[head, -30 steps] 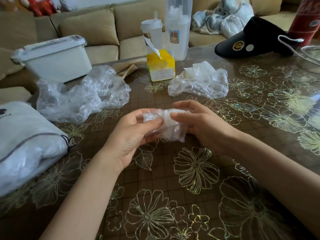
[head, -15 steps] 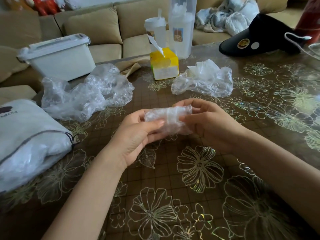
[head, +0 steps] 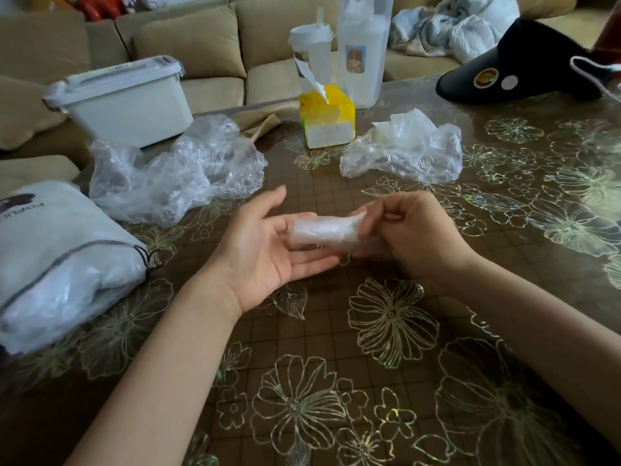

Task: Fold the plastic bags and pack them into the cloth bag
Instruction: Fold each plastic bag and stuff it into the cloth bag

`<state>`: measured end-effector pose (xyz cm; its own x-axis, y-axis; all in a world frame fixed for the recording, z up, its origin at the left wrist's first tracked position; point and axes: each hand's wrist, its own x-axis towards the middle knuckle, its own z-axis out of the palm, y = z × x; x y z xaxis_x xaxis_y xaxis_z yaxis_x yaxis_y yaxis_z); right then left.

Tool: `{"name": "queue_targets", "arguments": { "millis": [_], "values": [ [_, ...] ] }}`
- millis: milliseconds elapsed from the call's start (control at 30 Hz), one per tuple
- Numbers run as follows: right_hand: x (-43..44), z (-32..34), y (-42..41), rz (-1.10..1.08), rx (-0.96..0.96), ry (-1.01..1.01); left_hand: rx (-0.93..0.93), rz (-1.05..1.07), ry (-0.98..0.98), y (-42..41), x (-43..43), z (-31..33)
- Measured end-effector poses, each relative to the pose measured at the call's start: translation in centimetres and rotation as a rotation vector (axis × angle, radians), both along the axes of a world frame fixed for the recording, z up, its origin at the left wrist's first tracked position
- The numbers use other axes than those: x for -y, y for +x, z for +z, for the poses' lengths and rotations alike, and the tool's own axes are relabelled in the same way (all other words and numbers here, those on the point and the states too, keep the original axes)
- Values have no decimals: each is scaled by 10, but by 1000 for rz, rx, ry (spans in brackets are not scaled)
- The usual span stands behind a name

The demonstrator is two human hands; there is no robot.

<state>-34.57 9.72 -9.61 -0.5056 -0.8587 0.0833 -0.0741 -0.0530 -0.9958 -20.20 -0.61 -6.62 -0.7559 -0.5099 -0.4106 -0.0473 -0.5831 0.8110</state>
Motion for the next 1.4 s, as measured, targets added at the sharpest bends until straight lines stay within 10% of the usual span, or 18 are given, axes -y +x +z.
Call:
{"name": "queue_targets", "arguments": {
  "millis": [167, 333, 700, 867, 1033, 1233, 1400],
  "values": [
    [0, 3, 5, 20, -229, -2, 121, -7, -221, -6, -9, -4],
    [1, 7, 8, 32, 118, -31, 131, 97, -367, 2, 1, -2],
    [-3, 9, 9, 78, 185, 50, 164, 30, -813, 15, 2, 5],
    [-12, 15, 6, 39, 286, 52, 202, 355, -1100, 64, 15, 44],
    [-13, 22, 26, -10, 500, 0, 466, 497, -1403, 152, 46, 72],
    [15, 26, 85, -11, 496, 174, 1027, 85, -1300, 199, 70, 19],
    [65, 25, 169, 133, 618, 195, 895, 378, -1411, 202, 58, -15]
  ]
}}
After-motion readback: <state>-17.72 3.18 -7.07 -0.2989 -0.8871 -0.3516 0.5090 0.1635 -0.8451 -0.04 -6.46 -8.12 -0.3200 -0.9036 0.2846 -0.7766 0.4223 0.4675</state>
